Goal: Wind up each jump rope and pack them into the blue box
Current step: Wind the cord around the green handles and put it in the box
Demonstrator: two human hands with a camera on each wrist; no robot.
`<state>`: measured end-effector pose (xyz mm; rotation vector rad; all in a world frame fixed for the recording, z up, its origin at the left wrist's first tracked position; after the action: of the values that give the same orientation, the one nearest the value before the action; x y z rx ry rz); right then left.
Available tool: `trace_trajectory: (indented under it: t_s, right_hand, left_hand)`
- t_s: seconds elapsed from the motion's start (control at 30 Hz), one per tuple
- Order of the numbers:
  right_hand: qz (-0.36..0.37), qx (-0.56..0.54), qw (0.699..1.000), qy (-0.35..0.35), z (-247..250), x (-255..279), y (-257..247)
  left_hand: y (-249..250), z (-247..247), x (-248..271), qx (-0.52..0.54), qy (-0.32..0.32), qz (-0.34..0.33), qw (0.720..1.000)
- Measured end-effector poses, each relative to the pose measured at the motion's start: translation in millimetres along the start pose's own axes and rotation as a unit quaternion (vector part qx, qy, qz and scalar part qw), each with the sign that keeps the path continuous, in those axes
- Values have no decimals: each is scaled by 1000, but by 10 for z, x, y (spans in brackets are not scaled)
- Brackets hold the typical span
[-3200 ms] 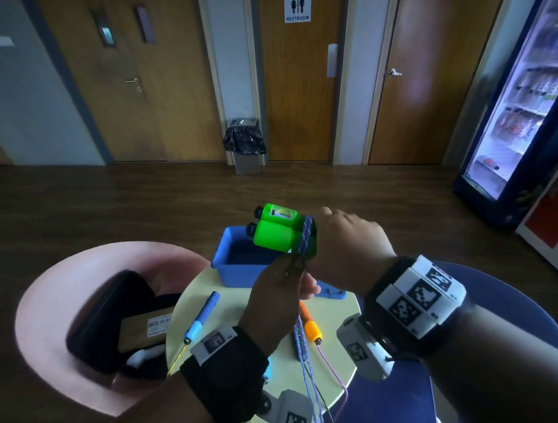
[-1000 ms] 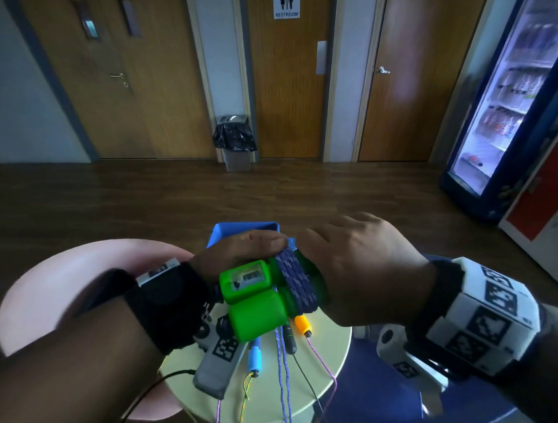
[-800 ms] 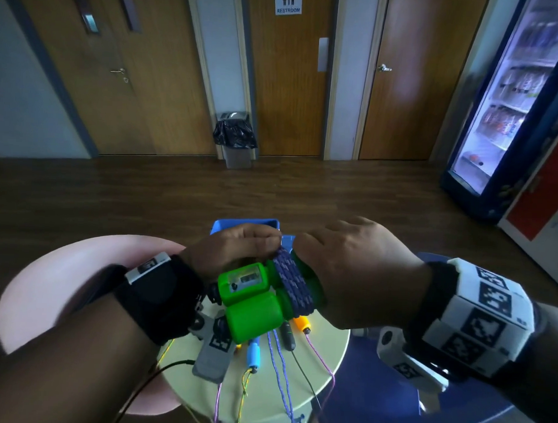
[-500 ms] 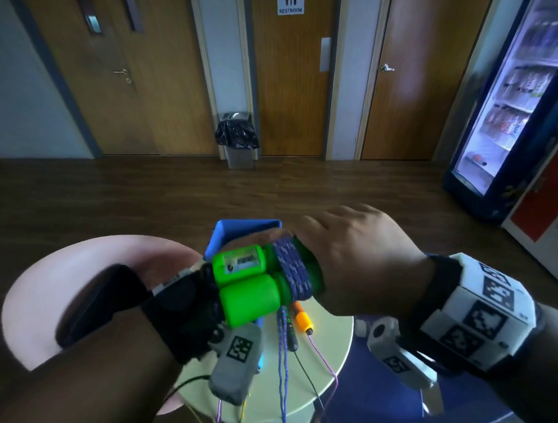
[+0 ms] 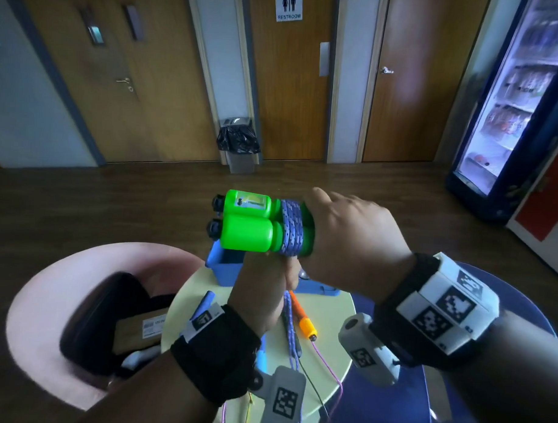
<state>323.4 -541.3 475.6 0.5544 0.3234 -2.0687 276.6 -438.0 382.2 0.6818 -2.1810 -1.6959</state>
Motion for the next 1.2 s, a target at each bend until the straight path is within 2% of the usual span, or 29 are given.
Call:
trace_trajectory:
  t_s: [0.03,0.13,0.17,0.2,0.23,0.3,0.5,0.63,0.7,0.77,0.8,0.9,0.93,1.07,1.13,1.2]
  right_hand:
    - [-2,3,1000,-9,-19,0,7]
    - [-11,2,999,-30,-55,-24,22]
    - [-16,-4,999,-31,-62,-44,38]
    - [-24,-9,999,-33,-69,-67,64]
    - [-32,-10,999,-37,-91,-90,100]
    - [-46,8,998,-50,-160,-126,173]
    - [-65,54,994,-75,-441,-179,342]
    - [-65,73,986,-135,-606,-181,421]
    - [-50,102,978,-172,-702,-146,381]
    - [-37,115,971,-208,-790,-87,333]
    - [-27,114,967,-226,-823,-51,308]
    - [40,115,952,-283,-913,70,200]
    - [65,120,944,-300,-938,107,161]
    - [121,134,925,-335,-935,187,83]
    - [137,119,924,-336,-859,196,75]
    - [153,109,922,-338,-781,208,71]
  left_hand:
    - [-10,71,-30,1,25,-22,999]
    - [48,79,-22,-83,-15,-118,989]
    - [2,48,-30,-89,-4,-95,991]
    - [-13,39,-14,-149,29,-107,983]
    - [-55,45,-5,-166,42,-105,980]
    - [-80,3,39,-225,18,-113,968]
    - [-263,-43,31,-211,-35,-3,977]
    - [-338,-58,60,-231,-63,48,970]
    - [-301,-25,32,-326,-71,26,942]
    - [-243,25,-4,-430,-95,-7,898]
    - [-213,61,-30,-476,-111,-27,872]
    - [-69,140,-82,-606,-151,-109,773]
    - [-9,140,-89,-624,-172,-130,751]
    - [176,96,-119,-633,-241,-178,714]
    - [212,68,-120,-619,-270,-192,712]
    - [211,65,-133,-600,-294,-183,721]
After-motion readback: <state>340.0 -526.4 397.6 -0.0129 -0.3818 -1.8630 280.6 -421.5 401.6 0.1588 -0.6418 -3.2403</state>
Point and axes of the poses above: each hand's wrist, its own x-axis away from the middle knuckle, its own z-axis out of the back of the hand, y = z × x, the point moved 5 cm from there along -x, towards the middle knuckle, and after that the axes turned 3 degrees about z, right-handed, at the moved point
